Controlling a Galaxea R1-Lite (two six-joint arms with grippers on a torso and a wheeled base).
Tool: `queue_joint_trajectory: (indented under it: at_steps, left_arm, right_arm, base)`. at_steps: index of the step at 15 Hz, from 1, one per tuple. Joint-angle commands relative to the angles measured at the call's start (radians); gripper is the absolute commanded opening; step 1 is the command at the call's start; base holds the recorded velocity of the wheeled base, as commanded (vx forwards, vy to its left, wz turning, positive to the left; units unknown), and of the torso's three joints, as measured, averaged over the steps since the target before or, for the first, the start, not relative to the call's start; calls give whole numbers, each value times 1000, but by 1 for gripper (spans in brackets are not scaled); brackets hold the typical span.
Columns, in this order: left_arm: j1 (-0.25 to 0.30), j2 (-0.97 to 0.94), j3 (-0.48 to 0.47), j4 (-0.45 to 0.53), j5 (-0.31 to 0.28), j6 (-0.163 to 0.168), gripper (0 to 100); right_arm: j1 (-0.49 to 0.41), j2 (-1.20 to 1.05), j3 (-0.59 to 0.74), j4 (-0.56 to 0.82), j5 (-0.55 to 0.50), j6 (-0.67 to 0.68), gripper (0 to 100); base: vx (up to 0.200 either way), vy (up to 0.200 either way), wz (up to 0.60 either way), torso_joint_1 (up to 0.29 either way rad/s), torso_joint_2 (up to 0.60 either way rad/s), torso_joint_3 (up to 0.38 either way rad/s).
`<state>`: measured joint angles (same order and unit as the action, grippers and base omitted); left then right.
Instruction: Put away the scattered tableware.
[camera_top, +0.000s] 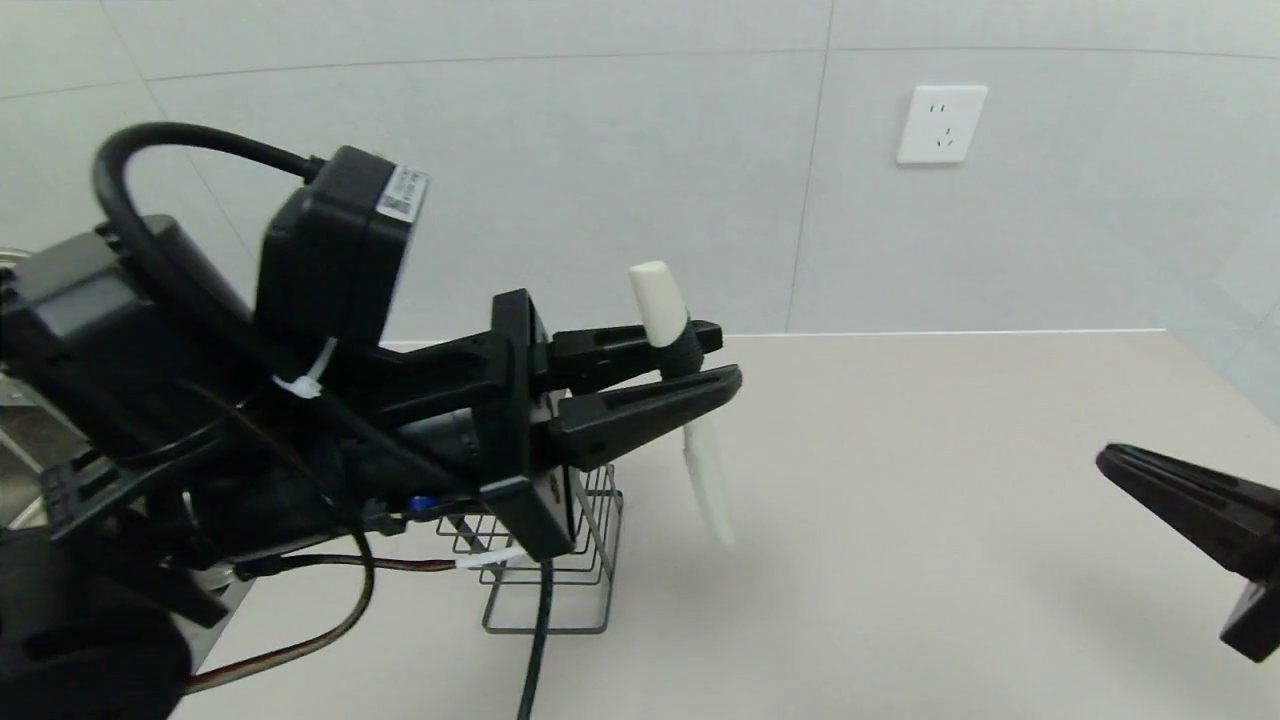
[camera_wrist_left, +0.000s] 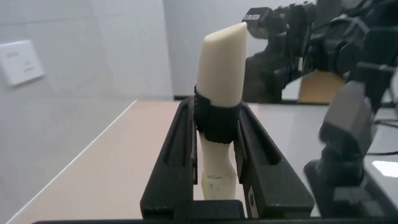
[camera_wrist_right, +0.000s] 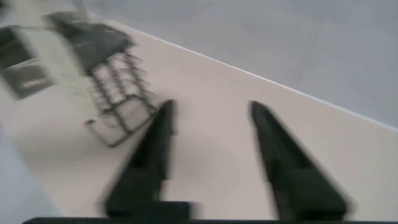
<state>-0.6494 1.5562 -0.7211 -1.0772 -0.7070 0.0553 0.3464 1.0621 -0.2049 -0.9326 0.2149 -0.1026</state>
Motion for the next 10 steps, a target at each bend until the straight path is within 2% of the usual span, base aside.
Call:
queue_joint_trajectory:
  at_steps: [1,2,3,5,7,8,9,10]
  left_arm:
    - [47,-153,6,103,29,52,0]
    - [53,-165,3,120,38,66,0]
    - [66,-162,3,120,41,75,0]
    - [120,-156,3,120,41,130,0]
    - [135,-156,0,120,41,143,0]
    - [143,-154,-5,120,41,146,0]
    - [160,-153,-11,120,41,150,0]
    - [181,-151,-28,120,40,169,0]
  right_arm:
    - [-152,-251,203,-37,64,-111,0]
    - [-210,-415,203,64,112,-166,0]
    - [-237,-524,203,141,115,-206,0]
    - [-277,-749,203,353,113,-209,0]
    - [-288,-969,203,620,107,-207,0]
    - [-336,-1035,203,738,104,-198,0]
    - [-353,-1062,205,856,95,-180,0]
    - [-349,-1061,197,926,52,-164,0]
  base:
    - [0,0,0,0,0,0]
    - [0,0,0,0,0,0]
    - [0,0,0,0,0,0]
    - [0,0,0,0,0,0]
    - [0,0,0,0,0,0]
    - [0,0,0,0,0,0]
    - [0,0,0,0,0,0]
    - [0,0,0,0,0,0]
